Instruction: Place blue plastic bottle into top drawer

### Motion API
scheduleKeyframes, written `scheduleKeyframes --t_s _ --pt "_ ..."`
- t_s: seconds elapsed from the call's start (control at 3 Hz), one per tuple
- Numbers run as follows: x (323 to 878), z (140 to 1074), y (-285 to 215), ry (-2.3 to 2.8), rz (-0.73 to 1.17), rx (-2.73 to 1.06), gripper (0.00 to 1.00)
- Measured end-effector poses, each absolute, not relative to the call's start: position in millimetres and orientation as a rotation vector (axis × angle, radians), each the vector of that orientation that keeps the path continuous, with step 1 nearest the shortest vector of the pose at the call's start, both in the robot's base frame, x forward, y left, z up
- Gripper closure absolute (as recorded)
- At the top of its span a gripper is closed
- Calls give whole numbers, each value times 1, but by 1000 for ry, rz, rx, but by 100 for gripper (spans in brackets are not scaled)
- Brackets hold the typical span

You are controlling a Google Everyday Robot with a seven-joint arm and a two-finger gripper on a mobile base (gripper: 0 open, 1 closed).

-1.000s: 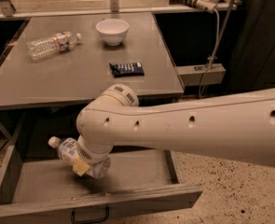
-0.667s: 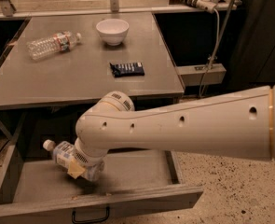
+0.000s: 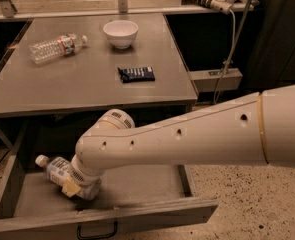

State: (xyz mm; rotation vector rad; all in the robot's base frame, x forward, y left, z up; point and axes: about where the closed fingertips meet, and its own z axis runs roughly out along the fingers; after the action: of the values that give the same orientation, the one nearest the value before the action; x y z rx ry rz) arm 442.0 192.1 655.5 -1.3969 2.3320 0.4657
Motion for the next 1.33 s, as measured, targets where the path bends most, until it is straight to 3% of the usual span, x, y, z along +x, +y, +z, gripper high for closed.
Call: scheduleKeyframes --t_s 0.67,1.33 --pt "437 641 206 2334 496 -1408 100" --pt "456 624 187 2375 425 -1403 100"
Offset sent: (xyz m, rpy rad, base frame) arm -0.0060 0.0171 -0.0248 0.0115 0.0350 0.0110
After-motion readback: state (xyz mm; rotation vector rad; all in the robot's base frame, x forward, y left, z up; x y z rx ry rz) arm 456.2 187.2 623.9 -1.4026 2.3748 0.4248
